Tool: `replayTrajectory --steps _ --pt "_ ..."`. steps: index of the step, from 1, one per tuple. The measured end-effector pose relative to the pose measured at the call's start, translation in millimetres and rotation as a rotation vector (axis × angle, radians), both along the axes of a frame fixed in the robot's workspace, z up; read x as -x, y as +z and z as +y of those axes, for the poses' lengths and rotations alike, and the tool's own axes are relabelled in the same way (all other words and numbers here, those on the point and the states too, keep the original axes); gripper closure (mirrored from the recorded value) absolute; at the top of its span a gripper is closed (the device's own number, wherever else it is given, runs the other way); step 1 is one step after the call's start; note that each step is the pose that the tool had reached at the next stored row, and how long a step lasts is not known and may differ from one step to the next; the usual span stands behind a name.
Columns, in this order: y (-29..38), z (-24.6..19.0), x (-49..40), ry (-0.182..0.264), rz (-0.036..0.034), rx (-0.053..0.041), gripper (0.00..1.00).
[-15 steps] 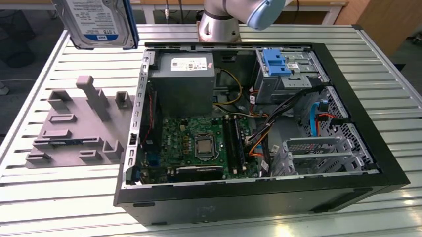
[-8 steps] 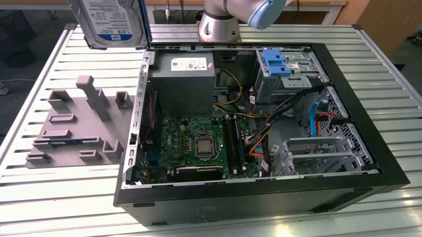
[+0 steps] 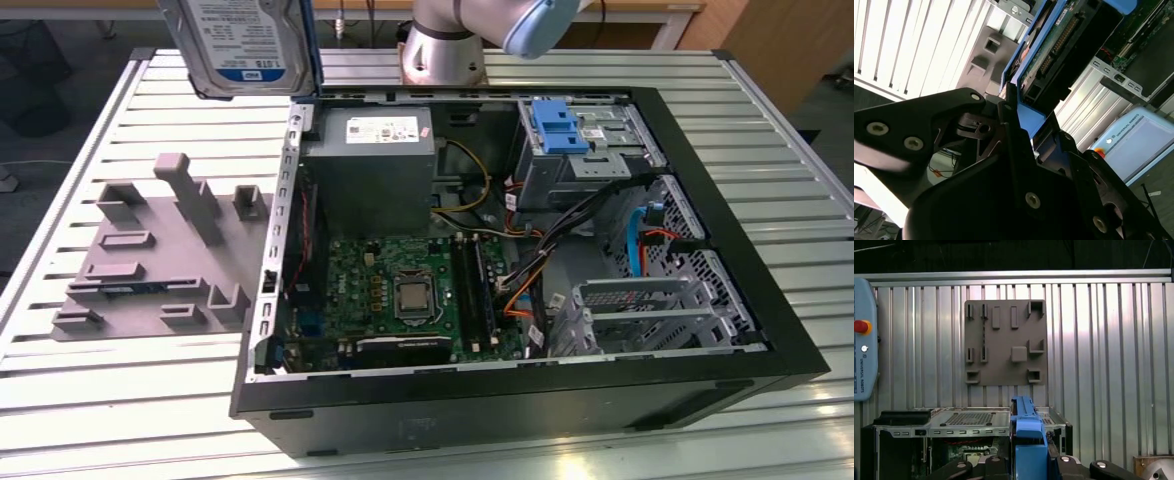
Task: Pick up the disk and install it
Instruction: 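Pick up the disk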
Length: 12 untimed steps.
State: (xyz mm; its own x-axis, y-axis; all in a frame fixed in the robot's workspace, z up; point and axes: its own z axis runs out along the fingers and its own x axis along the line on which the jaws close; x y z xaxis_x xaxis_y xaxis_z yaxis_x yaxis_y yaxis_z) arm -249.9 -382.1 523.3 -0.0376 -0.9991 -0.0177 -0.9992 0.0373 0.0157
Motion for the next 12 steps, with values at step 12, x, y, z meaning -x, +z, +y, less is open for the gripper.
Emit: replayTrajectory --steps 12 --pt "0.0 0.0 -21.1 0.000 0.0000 0.0000 0.64"
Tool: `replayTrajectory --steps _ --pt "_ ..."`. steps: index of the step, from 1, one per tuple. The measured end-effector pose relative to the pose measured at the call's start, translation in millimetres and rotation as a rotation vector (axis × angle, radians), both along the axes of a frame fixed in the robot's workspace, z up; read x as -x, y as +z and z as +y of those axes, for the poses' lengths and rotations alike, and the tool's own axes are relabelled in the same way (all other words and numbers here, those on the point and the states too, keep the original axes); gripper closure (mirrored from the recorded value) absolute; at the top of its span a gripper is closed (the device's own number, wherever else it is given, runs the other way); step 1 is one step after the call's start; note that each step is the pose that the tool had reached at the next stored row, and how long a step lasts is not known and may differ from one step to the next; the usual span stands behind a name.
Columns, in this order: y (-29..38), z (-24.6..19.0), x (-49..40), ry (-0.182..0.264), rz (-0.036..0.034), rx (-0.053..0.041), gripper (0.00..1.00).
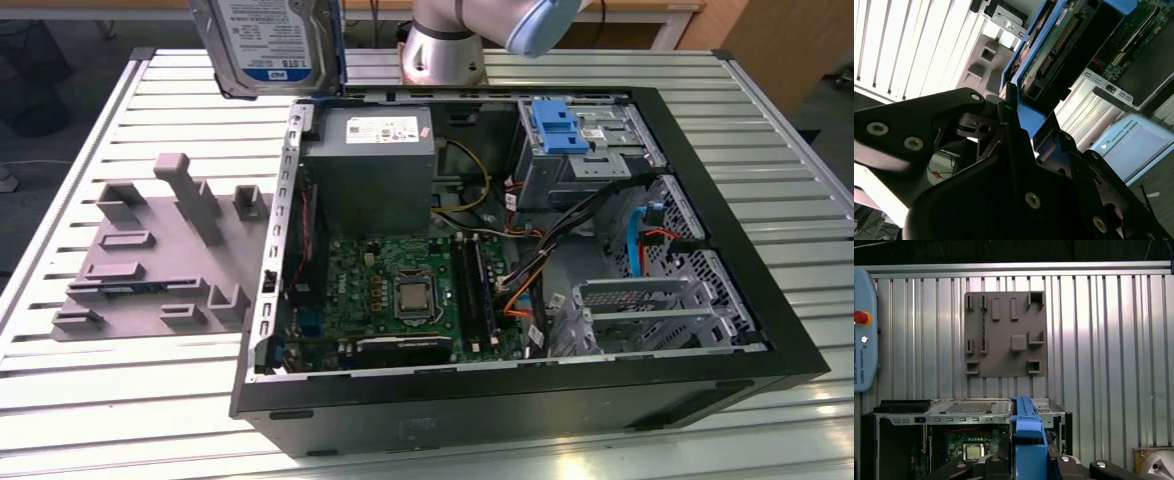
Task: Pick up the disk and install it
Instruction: 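Pick up the disk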
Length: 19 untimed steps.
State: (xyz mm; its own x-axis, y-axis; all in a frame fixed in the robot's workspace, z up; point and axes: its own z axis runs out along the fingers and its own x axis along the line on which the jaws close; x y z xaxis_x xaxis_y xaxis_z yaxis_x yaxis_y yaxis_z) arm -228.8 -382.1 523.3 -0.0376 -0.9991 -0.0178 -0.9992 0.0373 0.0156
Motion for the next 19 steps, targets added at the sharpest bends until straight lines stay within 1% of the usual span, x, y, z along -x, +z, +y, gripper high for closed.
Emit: replayTrajectory --steps 13,15,19 --pt "0.0 0.0 -20.5 0.000 0.0000 0.0000 0.64" --pt "0.1 0.0 -22.2 0.000 0.0002 0.0001 0.64" --pt "0.0 0.0 -22.4 0.000 0.0000 0.0000 0.64"
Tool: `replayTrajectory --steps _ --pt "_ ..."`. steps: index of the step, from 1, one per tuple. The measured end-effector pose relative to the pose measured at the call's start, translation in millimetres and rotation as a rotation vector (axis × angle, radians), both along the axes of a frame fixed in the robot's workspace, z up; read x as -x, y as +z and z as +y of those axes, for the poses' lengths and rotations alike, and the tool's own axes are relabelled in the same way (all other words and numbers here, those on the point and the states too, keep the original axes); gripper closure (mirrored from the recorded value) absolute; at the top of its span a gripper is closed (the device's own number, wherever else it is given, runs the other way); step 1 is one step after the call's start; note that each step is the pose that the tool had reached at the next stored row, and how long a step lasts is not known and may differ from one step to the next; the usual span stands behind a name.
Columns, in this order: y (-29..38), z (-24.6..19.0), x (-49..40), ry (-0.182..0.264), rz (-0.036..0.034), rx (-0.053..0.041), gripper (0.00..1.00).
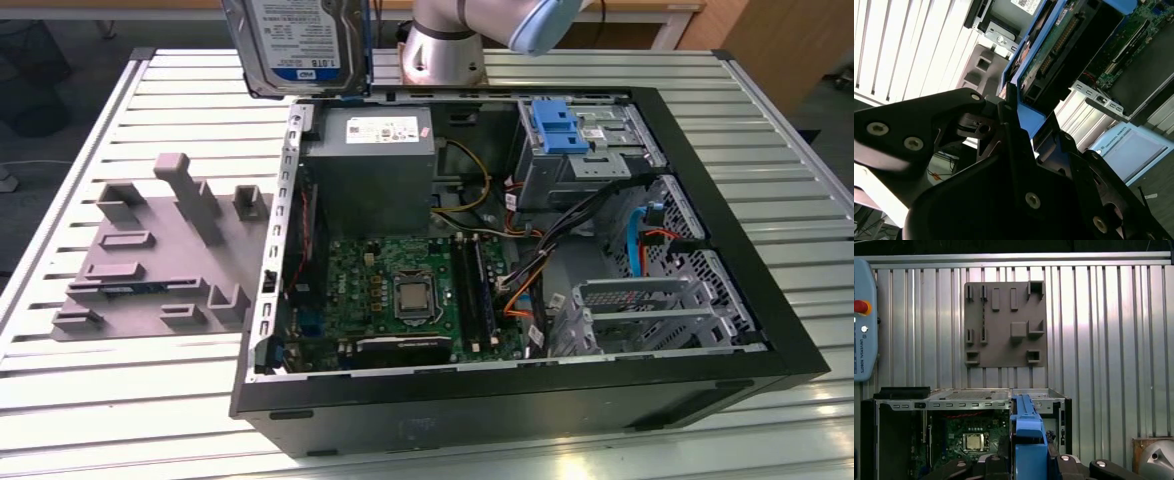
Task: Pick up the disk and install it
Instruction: 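Pick up the disk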
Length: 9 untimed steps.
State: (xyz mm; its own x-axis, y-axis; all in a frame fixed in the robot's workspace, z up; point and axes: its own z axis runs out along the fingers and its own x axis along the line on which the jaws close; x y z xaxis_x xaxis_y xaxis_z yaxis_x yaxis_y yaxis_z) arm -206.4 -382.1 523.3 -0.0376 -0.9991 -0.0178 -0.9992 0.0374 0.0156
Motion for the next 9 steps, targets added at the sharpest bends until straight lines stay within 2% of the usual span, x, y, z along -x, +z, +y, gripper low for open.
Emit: replayTrajectory --steps 9 --pt "0.0 0.0 -0.2 0.000 0.0001 0.0001 0.64"
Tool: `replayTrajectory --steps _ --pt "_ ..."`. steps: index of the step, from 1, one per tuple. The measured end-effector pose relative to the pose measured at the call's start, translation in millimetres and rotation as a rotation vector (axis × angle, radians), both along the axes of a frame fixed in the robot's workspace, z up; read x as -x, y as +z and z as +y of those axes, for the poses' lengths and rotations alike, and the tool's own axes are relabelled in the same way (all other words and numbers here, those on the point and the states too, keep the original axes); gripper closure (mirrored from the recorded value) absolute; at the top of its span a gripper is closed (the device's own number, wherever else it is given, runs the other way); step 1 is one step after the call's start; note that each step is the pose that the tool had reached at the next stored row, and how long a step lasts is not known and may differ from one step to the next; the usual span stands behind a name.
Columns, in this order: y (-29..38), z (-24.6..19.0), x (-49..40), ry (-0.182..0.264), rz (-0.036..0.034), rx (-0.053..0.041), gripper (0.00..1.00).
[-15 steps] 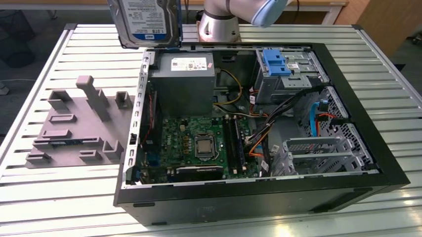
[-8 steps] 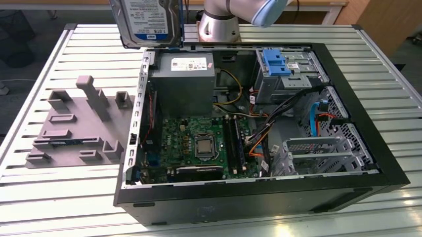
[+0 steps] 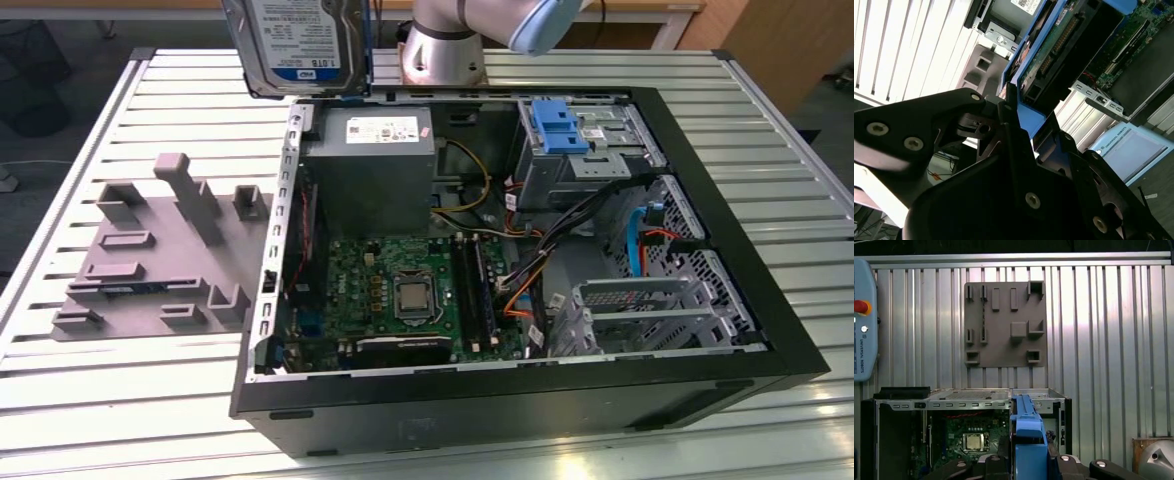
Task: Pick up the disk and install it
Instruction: 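Pick up the disk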
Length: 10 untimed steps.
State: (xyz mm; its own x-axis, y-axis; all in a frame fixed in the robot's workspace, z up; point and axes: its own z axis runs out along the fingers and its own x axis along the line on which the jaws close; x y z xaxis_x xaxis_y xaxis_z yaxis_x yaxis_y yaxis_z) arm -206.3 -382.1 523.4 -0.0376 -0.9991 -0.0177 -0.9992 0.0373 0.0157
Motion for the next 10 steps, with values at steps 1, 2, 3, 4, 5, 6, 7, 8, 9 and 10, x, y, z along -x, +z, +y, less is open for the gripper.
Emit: replayTrajectory --steps 1,2,3,4,5,6,7,8,9,10 --pt "0.0 0.0 0.0 0.000 0.0000 0.0000 0.64" --pt "0.0 -0.1 -0.1 0.000 0.0000 0.0000 0.64" --pt "0.0 -0.7 -0.2 0.000 0.0000 0.0000 0.64" --pt "0.0 -1.8 -0.1 0.000 0.0000 0.0000 0.64" --pt "0.0 -3.5 0.0 0.000 0.0000 0.0000 0.64" --pt "0.0 -5.6 0.0 0.000 0.0000 0.0000 0.64" --pt "-0.1 -8.1 0.0 0.000 0.0000 0.0000 0.64" --pt "-0.1 -11.0 0.0 0.000 0.0000 0.0001 0.64" --pt "-0.1 -14.0 0.0 0.000 -0.0001 0.0005 0.64" --pt "-0.1 -16.7 0.0 0.000 0.0000 0.0013 0.64"
